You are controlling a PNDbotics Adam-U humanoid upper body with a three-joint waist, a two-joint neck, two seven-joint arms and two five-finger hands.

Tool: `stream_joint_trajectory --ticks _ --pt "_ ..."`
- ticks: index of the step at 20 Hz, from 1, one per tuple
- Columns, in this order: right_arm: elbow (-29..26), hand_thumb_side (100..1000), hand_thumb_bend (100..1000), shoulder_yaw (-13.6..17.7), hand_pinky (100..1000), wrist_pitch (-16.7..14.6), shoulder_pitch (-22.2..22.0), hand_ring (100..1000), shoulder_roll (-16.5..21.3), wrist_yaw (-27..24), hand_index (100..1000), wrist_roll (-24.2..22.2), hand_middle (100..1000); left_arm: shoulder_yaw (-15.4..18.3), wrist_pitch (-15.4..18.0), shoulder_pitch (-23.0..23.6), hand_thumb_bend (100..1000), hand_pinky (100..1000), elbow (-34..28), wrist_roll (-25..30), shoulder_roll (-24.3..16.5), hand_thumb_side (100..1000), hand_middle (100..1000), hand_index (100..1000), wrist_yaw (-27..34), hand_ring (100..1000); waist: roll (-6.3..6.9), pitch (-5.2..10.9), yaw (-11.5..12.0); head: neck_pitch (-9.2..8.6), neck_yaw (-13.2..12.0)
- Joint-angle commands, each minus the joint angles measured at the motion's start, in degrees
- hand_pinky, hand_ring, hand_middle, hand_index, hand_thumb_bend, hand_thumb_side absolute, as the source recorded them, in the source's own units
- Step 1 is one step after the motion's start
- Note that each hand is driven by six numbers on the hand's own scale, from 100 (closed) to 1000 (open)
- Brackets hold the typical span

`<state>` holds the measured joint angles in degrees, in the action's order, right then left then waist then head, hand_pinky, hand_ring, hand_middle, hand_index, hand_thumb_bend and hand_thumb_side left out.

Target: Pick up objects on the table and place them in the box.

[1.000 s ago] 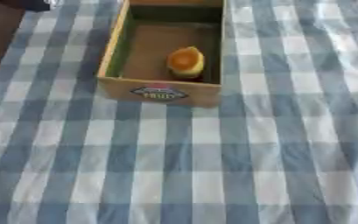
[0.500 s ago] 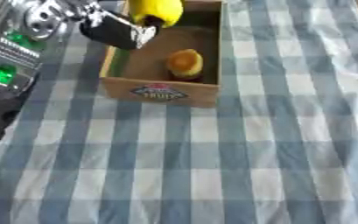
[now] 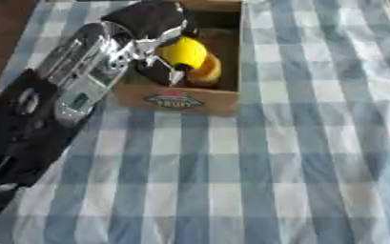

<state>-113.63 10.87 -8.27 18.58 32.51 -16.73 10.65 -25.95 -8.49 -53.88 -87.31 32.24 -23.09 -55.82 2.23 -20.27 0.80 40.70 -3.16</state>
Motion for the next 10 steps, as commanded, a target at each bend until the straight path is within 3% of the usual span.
stream_joint_trajectory --ticks 1,4,6,8,10 --pt "-0.96 625 100 0.35 768 0.14 0.30 797 0.93 -0.28 736 0.09 567 0.53 -0.05 -0.55 209 742 1.81 -1.77 0.39 100 620 689 -0.96 676 -0.16 1.52 -0.08 -0.03 -0.10" --pt "-0.96 627 100 0.36 768 0.23 0.17 797 0.75 -0.33 735 0.08 566 0.86 -0.45 -0.23 247 750 2.95 -3.54 1.12 100 637 707 -1.29 686 -0.17 1.53 -0.14 -0.25 -0.12" --pt "-0.96 628 100 0.37 768 0.27 0.08 796 0.69 -0.34 735 0.08 566 0.88 -0.71 -0.08 307 773 3.26 -4.43 1.52 100 694 774 -1.51 722 -0.22 1.52 -0.16 -0.31 -0.08" --pt "-0.96 630 100 0.37 768 0.31 -0.03 796 0.67 -0.33 734 0.08 565 0.92 -1.00 0.07 424 838 3.31 -4.89 1.74 100 820 932 -2.03 814 -0.25 1.52 -0.18 -0.33 -0.04" --pt "-0.96 631 100 0.34 768 0.35 -0.12 796 0.65 -0.31 734 0.05 565 1.12 -1.42 0.17 600 918 3.06 -5.21 1.77 100 877 988 -3.28 888 -0.27 1.53 -0.17 -0.40 0.02"
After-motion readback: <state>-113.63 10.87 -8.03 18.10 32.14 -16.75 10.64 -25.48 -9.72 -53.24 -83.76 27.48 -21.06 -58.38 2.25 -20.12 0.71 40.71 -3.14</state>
